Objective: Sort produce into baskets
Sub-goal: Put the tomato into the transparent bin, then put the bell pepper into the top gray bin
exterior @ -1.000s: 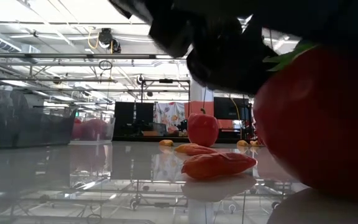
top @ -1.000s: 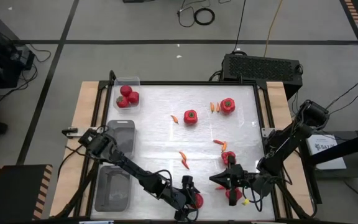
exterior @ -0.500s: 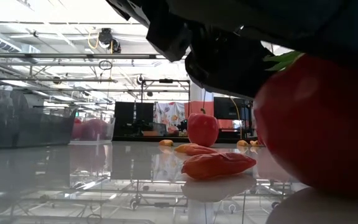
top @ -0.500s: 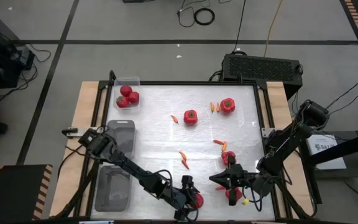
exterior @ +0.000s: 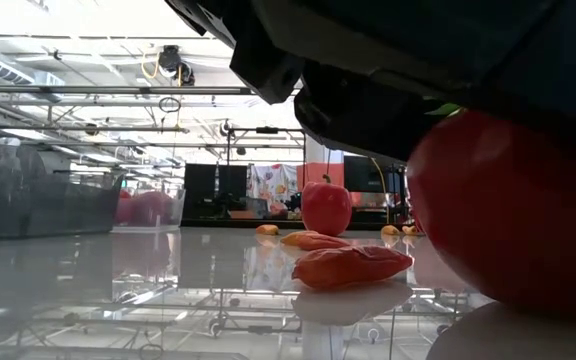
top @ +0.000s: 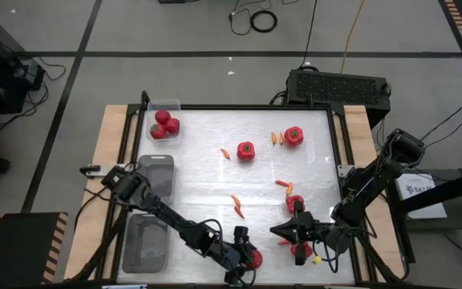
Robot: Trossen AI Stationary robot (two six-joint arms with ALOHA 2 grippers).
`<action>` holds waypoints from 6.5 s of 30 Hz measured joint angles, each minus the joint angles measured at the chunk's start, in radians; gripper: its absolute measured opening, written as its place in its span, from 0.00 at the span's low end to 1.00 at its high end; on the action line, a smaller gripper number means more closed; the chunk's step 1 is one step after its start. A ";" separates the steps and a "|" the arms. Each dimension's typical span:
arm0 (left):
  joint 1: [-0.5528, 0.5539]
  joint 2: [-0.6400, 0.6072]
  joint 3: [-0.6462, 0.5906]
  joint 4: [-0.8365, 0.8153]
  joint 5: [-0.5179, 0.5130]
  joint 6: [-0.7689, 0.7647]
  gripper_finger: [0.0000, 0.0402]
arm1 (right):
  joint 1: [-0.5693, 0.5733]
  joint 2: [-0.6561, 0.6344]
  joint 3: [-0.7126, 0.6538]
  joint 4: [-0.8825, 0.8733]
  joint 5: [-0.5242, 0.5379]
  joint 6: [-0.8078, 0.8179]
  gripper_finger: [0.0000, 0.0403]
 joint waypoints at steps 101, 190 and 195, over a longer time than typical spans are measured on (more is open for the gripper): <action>1.462 -0.843 -0.393 -0.777 0.150 0.214 0.88 | -0.342 0.000 0.000 0.320 0.005 -0.895 0.00; 1.229 -1.620 -1.237 0.299 0.309 0.140 0.88 | -1.039 0.234 0.220 -0.397 -0.572 -0.236 0.03; 1.229 -1.620 -1.237 0.295 0.309 0.140 0.88 | -1.028 0.225 0.223 -0.374 -0.577 -0.234 0.04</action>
